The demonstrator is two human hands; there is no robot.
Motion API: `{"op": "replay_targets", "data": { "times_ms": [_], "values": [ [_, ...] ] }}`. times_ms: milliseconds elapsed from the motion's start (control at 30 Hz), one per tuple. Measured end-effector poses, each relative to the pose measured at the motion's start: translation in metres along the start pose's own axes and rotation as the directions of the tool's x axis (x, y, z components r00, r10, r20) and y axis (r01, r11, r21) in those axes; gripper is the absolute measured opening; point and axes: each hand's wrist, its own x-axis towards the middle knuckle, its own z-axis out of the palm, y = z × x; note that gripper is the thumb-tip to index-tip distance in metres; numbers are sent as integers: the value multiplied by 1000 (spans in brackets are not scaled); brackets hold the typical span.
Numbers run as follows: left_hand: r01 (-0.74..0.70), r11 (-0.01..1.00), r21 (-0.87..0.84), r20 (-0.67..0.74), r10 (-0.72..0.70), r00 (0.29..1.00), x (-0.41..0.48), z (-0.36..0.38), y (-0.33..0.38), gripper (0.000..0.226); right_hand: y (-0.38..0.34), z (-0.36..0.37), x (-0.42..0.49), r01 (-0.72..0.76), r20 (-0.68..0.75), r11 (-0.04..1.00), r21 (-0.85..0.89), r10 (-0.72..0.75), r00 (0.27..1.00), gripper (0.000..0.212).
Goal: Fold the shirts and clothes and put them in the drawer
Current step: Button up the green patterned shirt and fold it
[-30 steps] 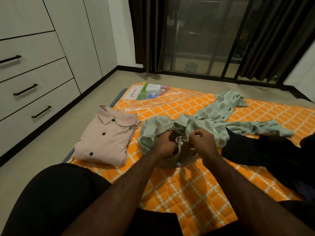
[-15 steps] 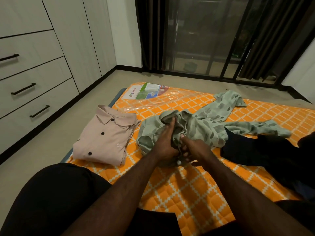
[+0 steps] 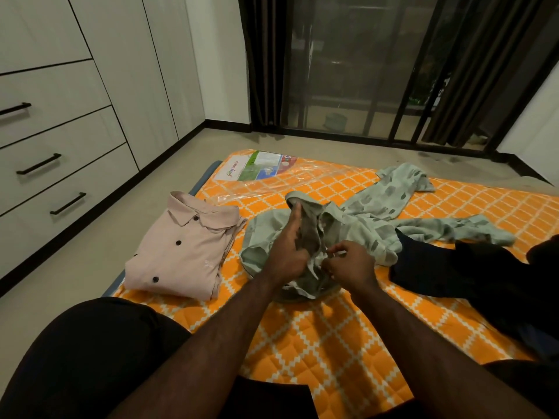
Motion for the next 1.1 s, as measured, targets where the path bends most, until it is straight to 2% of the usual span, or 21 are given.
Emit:
{"op": "replay_targets", "data": {
  "times_ms": [100,200,267,300,367,400,467,533,567,633,667,700,733,800,833,867,933,1000,1067,1100],
  "values": [
    [-74,996,-55,-71,70,995,5,-5,4,107,-7,0,-6,112,-2,993,-45,-113,994,31],
    [-133,988,-77,-111,124,986,9,-8,4,112,-15,-2,-9,294,-79,937,-191,-313,947,20],
    [-138,984,-109,-120,124,985,11,-8,1,115,-17,-2,-11,435,-117,862,-260,-475,872,13],
    [-128,982,-136,-121,112,986,12,-8,1,117,-17,-2,-12,524,-87,796,-304,-570,817,12],
    [-101,980,-170,-122,81,989,15,-9,-1,118,-19,0,-16,696,66,635,-334,-721,690,11],
    [-89,982,-166,-128,68,989,16,-10,-2,117,-21,1,-19,748,150,595,-295,-744,651,13],
    [-69,984,-163,-130,48,990,19,-15,-3,113,-21,3,-20,766,303,614,-190,-705,641,18],
    [-38,977,-209,-111,15,994,18,-20,-4,105,-14,6,-16,719,385,657,-227,-617,686,12],
    [-26,973,-228,-91,6,996,17,-21,-5,103,-11,7,-15,674,362,684,-279,-575,734,10],
    [34,984,-172,-21,-38,999,17,-21,-12,102,-7,4,-9,516,221,777,-360,-467,856,20],
    [73,995,-65,5,-73,997,15,-20,-16,102,-8,-1,-8,426,170,816,-392,-390,905,32],
    [99,990,96,17,-101,995,14,-21,-18,100,-9,-5,-5,345,182,840,-420,-294,938,43],
    [84,959,270,38,-97,995,14,-20,-21,90,-9,-8,-3,279,255,855,-437,-180,950,51],
    [-19,834,551,138,-69,988,10,-15,-22,44,-8,-11,-6,179,437,840,-513,77,896,56],
    [-66,766,639,199,-82,976,8,-12,-22,26,-4,-8,-8,189,482,790,-583,149,863,54],
    [-105,713,694,258,-110,960,8,-10,-22,17,2,-3,-10,229,501,737,-636,169,849,52],
    [-133,644,754,320,-183,930,7,-7,-22,13,9,9,-16,313,505,698,-644,81,859,47],
    [-152,612,776,348,-214,913,5,-8,-25,14,8,16,-20,312,460,770,-557,-28,888,38],
    [-181,600,779,381,-224,897,3,-10,-27,17,6,19,-20,279,413,841,-463,-74,908,17],
    [-186,606,773,392,-227,891,1,-10,-28,19,5,20,-20,265,397,857,-441,-78,914,16]
  ]
}}
